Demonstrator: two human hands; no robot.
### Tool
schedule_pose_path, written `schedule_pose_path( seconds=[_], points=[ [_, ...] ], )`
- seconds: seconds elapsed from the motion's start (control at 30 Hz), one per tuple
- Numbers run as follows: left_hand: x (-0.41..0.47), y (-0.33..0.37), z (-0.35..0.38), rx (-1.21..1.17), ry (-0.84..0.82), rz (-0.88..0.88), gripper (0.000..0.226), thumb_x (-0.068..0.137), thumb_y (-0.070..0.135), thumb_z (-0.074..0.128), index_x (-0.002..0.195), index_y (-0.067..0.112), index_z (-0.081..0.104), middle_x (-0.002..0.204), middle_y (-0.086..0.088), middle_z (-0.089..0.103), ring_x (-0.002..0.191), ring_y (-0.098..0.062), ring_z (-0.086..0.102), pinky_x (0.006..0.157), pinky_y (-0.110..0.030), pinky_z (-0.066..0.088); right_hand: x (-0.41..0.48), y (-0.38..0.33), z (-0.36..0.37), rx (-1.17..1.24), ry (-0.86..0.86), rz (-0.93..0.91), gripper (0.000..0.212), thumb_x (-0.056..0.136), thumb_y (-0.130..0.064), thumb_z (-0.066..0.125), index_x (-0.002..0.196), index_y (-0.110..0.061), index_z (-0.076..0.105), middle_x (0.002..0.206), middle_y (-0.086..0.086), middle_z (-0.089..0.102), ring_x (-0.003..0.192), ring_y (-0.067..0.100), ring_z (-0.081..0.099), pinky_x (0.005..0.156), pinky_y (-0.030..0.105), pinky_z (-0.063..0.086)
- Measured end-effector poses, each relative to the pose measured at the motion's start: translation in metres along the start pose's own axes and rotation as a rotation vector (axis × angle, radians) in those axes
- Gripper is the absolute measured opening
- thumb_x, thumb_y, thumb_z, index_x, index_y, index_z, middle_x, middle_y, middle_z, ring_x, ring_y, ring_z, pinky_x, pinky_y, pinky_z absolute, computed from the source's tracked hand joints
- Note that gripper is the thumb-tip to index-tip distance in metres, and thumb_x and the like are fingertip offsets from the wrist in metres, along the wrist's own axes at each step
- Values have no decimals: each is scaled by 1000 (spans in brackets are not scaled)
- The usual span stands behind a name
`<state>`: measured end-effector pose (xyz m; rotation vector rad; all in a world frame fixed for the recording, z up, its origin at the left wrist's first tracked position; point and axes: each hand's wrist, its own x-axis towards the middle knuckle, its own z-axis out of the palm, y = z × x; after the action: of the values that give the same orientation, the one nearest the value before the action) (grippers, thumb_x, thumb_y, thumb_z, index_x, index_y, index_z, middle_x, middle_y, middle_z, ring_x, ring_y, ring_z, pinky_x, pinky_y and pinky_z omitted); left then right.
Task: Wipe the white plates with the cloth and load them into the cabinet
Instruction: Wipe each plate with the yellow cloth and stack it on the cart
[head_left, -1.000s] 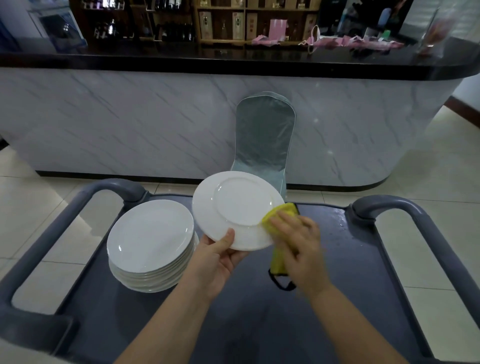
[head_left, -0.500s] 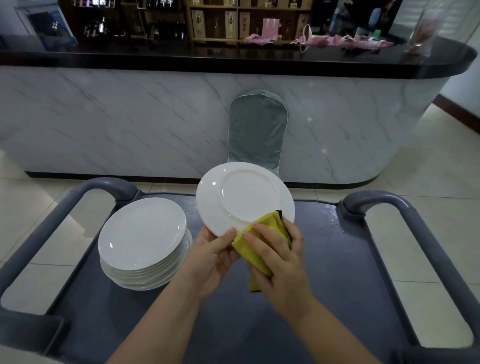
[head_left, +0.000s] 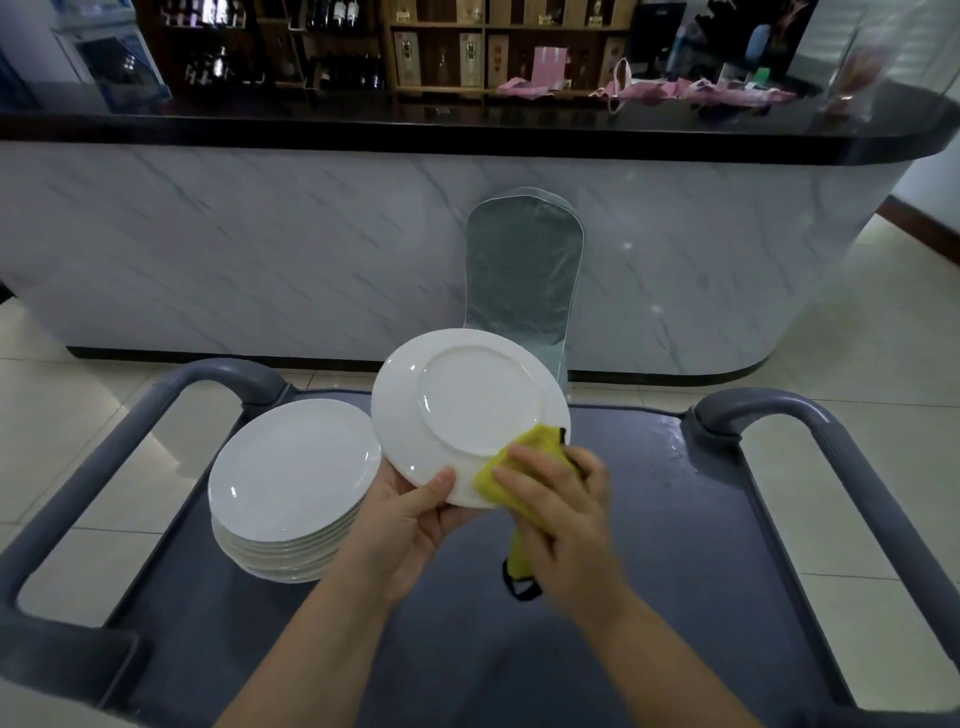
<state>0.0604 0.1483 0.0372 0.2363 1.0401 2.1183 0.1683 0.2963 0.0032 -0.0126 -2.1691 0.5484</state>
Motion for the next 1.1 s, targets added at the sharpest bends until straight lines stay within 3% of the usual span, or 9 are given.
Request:
schedule_pose_path(
  seconds=[0.13, 0.23, 0.3, 0.4, 0.53, 0.6, 0.73, 0.93, 1.1],
  points=[
    [-12, 12, -13, 137, -63, -84, 60, 80, -3, 60, 134, 18, 47, 123, -10, 67, 108, -31, 66, 73, -42, 59, 22, 44, -31, 108, 6, 342, 33, 87, -11, 65, 114, -29, 65, 126, -17, 58, 115, 22, 51, 106, 25, 33],
    [-19, 18, -18, 312, -142, -137, 60, 80, -3, 67, 132, 22, 48, 124, -9, 66, 112, -32, 64, 78, -45, 59, 71, 64, -39, 146, -107, 435, 34, 89, -6, 67, 110, -31, 65, 113, -23, 58, 110, -5, 51, 105, 29, 36],
    [-19, 15, -14, 422, -143, -148, 61, 78, 1, 74, 130, 22, 50, 121, -8, 68, 110, -29, 66, 77, -42, 59, 103, 56, -32, 101, -153, 324, 29, 89, -7, 67, 110, -27, 68, 108, -23, 59, 104, -13, 49, 100, 37, 37],
    [-13, 8, -5, 440, -110, -117, 58, 78, -1, 74, 127, 17, 51, 112, -7, 71, 99, -24, 70, 66, -35, 58, 110, 15, 3, 8, -263, 58, 31, 89, -16, 63, 117, -27, 68, 122, -13, 61, 103, 20, 49, 93, 35, 34],
    [-9, 6, -9, 395, -46, -94, 51, 79, -1, 68, 126, 10, 52, 116, -15, 69, 106, -33, 67, 74, -49, 59, 80, -16, 26, 11, -435, -293, 31, 92, -23, 53, 118, -33, 67, 132, -10, 58, 98, 27, 46, 91, 36, 34],
    [-11, 2, -11, 395, -47, -112, 56, 78, -1, 74, 128, 12, 51, 116, -11, 70, 105, -28, 68, 70, -41, 59, 94, 6, 22, 42, -446, -158, 33, 92, -20, 53, 118, -34, 67, 131, -9, 59, 103, 30, 51, 94, 35, 33],
    [-13, -5, -9, 412, -33, -113, 57, 74, 5, 71, 126, 15, 50, 115, -5, 71, 103, -24, 69, 68, -41, 59, 118, 41, 17, 36, -346, 359, 29, 93, -16, 62, 118, -27, 68, 124, -6, 61, 114, 33, 50, 94, 27, 28],
    [-8, -3, -14, 395, 22, -88, 47, 82, -6, 66, 123, 13, 54, 109, -12, 72, 100, -30, 70, 69, -45, 60, 67, -7, 27, 99, -475, -225, 29, 93, -21, 54, 118, -29, 67, 132, -7, 58, 97, 25, 45, 94, 34, 34],
    [-6, -8, -16, 276, 26, -127, 56, 76, -4, 71, 126, 10, 51, 118, -15, 68, 101, -31, 67, 80, -53, 57, 114, 47, 27, 115, -479, 322, 28, 93, -16, 60, 117, -27, 69, 123, -7, 62, 114, 28, 50, 104, 36, 35]
  ],
)
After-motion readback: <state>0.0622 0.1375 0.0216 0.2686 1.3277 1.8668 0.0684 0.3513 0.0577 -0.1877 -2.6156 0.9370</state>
